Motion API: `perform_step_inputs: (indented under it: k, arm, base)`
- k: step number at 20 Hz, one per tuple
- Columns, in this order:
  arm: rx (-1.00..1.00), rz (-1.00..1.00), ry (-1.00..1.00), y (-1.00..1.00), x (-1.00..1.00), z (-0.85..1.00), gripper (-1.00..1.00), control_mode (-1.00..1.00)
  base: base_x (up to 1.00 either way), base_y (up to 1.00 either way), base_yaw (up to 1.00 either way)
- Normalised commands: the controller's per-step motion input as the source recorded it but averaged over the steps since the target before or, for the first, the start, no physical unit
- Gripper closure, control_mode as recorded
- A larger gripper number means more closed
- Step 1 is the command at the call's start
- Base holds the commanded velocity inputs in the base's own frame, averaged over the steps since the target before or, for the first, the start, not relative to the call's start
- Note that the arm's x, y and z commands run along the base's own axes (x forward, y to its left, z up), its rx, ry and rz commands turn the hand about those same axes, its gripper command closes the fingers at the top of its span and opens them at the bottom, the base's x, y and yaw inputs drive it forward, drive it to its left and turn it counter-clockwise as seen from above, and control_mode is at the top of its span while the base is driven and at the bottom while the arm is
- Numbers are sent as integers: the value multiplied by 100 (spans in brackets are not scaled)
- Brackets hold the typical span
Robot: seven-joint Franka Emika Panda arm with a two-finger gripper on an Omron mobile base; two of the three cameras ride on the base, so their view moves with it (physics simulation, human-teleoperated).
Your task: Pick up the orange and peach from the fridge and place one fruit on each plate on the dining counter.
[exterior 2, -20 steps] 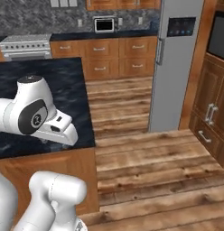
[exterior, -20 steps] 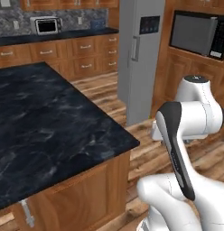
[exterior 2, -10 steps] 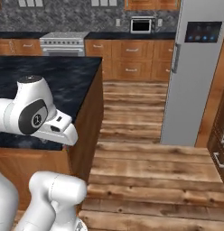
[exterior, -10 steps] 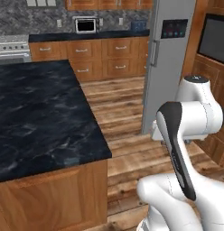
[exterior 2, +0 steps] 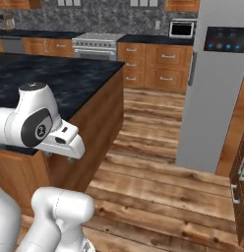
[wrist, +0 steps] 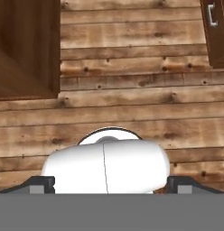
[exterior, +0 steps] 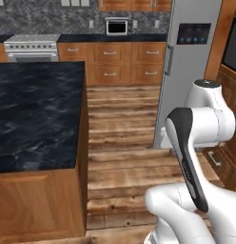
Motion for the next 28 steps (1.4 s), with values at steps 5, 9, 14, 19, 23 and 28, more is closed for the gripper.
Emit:
perform_step_inputs:
  k: [5,9,14,19,23,28]
  arm:
    - [0,0,0,0,0,0,-100,100]
    - [0,0,0,0,0,0,-100,100]
    - [0,0,0,0,0,0,-100,100]
    - [0,0,0,0,0,0,-100,100]
    - [0,0,0,0,0,0,-100,100]
    - [0,0,0,0,0,0,-100,100]
  base:
    - [49,-24,-11]
    - [82,0,-19]
    - [85,0,-7]
    - [82,4,-1]
    - [77,9,-3]
    - [78,12,-7]
